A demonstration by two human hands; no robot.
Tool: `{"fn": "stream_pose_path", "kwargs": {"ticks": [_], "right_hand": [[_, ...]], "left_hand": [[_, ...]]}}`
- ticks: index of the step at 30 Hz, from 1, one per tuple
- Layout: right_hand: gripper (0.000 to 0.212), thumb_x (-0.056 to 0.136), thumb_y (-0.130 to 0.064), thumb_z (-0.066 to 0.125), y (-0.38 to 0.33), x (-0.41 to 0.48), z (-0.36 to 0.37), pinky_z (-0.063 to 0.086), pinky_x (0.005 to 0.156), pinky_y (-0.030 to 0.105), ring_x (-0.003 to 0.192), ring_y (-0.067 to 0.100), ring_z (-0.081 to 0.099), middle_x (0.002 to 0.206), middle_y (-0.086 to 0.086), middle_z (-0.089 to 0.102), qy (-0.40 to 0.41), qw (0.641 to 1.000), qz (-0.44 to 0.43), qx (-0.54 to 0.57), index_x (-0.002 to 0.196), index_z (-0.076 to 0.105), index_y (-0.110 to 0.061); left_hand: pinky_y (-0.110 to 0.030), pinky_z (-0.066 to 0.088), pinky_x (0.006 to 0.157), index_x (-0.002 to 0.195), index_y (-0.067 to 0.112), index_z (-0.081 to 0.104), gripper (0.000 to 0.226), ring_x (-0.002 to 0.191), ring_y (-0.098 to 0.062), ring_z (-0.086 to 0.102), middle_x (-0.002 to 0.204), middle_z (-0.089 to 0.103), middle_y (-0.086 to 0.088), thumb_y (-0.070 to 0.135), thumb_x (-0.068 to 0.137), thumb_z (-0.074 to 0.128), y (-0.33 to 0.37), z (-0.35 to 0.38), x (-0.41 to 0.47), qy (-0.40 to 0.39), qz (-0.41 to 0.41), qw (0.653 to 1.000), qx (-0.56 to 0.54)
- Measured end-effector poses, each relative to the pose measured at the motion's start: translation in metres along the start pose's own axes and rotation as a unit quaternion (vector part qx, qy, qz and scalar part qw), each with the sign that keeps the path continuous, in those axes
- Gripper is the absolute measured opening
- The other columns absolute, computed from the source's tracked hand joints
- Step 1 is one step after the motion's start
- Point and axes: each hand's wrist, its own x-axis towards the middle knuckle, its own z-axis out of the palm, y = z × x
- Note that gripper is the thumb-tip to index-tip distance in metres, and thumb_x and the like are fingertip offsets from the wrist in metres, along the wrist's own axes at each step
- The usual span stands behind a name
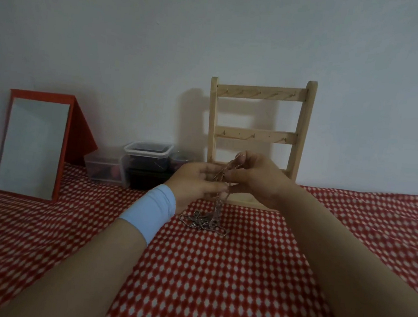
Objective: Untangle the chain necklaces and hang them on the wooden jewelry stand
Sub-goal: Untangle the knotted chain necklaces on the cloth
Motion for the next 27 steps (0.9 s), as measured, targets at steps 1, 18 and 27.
{"fn": "stream_pose_path", "kwargs": {"ticks": [1, 18, 27], "right_hand": [[0.035, 0.088, 0.018, 0.061, -0.001, 0.0, -0.002, 0.061, 0.062, 0.032, 0.075, 0.022, 0.068, 0.084, 0.011, 0.065, 0.003, 1.0, 0.001, -0.027, 0.082, 0.047, -0.013], [0.041, 0.093, -0.047, 0.067, -0.026, -0.023, -0.029, 0.039, 0.059, 0.024, 0.059, 0.007, 0.053, 0.059, -0.01, 0.062, -0.038, 0.85, 0.085, -0.519, 0.058, 0.067, -0.025], [0.039, 0.103, -0.032, 0.054, -0.04, -0.024, -0.005, 0.051, 0.08, 0.043, 0.06, 0.014, 0.051, 0.064, -0.002, 0.054, -0.047, 0.99, 0.057, -0.122, 0.067, 0.06, -0.018]], "left_hand": [[-0.033, 0.057, 0.087, 0.115, 0.011, 0.065, 0.036, 0.097, -0.021, 0.07, 0.106, 0.074, -0.009, -0.003, 0.082, 0.072, 0.003, -0.002, 0.002, -0.008, -0.007, 0.999, 0.04], [-0.03, 0.056, 0.088, 0.11, 0.006, 0.064, 0.016, 0.095, -0.021, 0.068, 0.102, 0.07, -0.011, 0.008, 0.097, 0.055, 0.021, -0.022, 0.0, -0.094, -0.043, 0.968, 0.231], [-0.023, 0.058, 0.056, 0.095, 0.0, 0.058, 0.017, 0.066, -0.016, 0.067, 0.081, 0.064, -0.012, 0.002, 0.101, 0.043, 0.022, -0.016, -0.028, 0.062, -0.029, 0.964, -0.257]]}}
